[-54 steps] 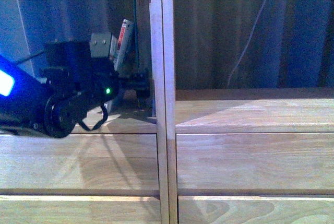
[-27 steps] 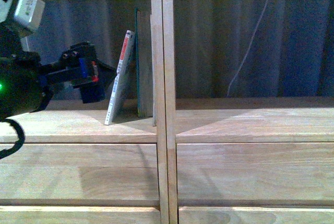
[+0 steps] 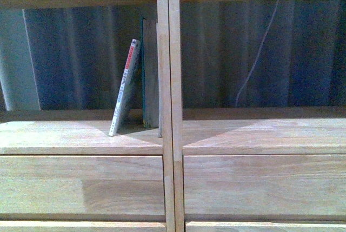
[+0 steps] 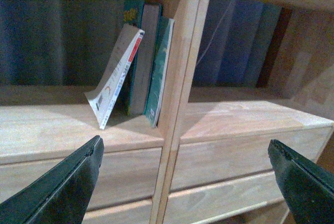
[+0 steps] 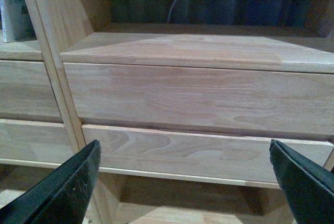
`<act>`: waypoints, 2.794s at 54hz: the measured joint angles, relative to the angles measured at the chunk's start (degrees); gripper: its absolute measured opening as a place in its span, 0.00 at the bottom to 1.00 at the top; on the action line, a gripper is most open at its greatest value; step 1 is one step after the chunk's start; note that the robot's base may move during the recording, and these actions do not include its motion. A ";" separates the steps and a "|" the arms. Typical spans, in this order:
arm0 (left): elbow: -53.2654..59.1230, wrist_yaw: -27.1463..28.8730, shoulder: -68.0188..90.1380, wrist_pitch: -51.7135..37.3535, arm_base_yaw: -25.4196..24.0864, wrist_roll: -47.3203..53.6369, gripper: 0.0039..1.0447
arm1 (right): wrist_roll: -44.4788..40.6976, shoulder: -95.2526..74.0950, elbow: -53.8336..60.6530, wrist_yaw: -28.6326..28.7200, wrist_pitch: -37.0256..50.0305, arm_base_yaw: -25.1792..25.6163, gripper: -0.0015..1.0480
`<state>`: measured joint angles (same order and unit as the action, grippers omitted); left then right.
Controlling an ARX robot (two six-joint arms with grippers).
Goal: Organize books on shelf
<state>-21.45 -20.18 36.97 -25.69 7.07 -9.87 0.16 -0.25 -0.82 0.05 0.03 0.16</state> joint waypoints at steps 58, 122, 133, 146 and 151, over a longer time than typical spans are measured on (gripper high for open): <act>18.18 20.15 -34.05 26.36 -7.28 9.25 0.02 | 0.00 0.00 0.00 -0.02 0.00 0.00 0.93; 20.74 20.20 -36.63 25.94 -7.23 9.40 0.93 | 0.00 0.00 0.00 -0.02 0.00 0.00 0.93; 20.74 20.20 -36.63 25.94 -7.23 9.40 0.93 | 0.00 0.00 0.00 -0.02 0.00 0.00 0.93; 20.74 20.17 -36.63 25.94 -7.23 9.40 0.93 | 0.00 0.00 0.00 -0.02 0.00 0.00 0.93; 20.74 20.17 -36.63 25.94 -7.23 9.40 0.93 | 0.00 0.00 0.00 -0.02 0.00 0.00 0.93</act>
<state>-0.71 -0.01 0.34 0.25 -0.16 -0.47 0.16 -0.25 -0.82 0.03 0.03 0.16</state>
